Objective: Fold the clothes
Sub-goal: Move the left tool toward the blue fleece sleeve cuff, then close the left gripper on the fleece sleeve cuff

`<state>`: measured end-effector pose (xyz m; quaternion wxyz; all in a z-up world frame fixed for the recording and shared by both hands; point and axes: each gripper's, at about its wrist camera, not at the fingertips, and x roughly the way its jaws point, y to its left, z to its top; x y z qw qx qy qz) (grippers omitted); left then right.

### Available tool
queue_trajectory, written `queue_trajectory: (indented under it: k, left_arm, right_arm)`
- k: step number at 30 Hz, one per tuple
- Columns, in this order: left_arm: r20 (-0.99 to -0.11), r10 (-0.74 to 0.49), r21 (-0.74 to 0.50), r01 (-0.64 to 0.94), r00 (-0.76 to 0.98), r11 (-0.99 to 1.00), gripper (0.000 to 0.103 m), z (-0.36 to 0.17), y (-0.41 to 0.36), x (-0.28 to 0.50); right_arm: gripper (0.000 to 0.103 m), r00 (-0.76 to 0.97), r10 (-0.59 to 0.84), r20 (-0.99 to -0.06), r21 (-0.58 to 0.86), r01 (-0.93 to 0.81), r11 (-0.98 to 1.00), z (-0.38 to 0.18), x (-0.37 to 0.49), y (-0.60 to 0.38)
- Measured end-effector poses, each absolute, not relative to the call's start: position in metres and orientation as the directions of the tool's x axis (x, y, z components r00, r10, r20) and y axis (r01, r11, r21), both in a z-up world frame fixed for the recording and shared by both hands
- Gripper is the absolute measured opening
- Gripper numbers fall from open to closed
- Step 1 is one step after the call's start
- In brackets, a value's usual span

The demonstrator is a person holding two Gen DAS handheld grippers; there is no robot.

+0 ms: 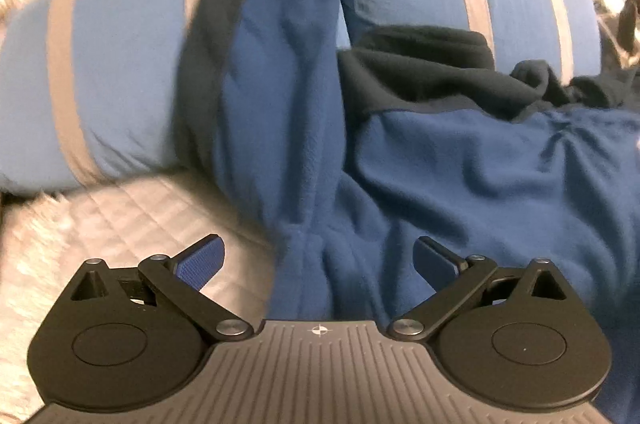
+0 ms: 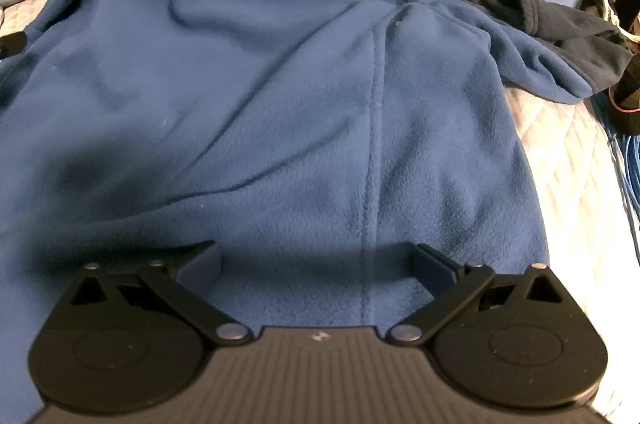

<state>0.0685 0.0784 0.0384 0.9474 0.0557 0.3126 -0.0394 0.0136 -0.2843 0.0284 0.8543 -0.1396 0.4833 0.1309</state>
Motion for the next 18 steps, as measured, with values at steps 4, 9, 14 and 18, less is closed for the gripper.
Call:
queue_trajectory:
  k: [4, 9, 14, 18]
  left_arm:
    - [-0.582, -0.002, 0.097, 0.072, 0.813, 0.993, 0.103, 0.038, 0.084, 0.077]
    - [-0.57, -0.045, 0.068, 0.102, 0.82, 0.993, 0.101, 0.033, 0.09, 0.089]
    - [-0.578, -0.07, 0.099, 0.155, 0.813, 0.983, 0.089, 0.026, 0.084, 0.096]
    - [-0.585, -0.053, 0.13, 0.157, 0.81, 0.979, 0.079, 0.023, 0.076, 0.105]
  right_arm:
    - [0.103, 0.5, 0.086, -0.862, -0.114, -0.355, 0.928, 0.027, 0.018, -0.288]
    - [0.103, 0.496, 0.068, -0.866, -0.121, -0.34, 0.933, 0.028, 0.016, -0.283]
    - [0.103, 0.51, 0.055, -0.858, -0.134, -0.325, 0.936, 0.03, 0.011, -0.277]
    - [0.103, 0.505, 0.038, -0.862, -0.134, -0.299, 0.945, 0.032, 0.011, -0.269]
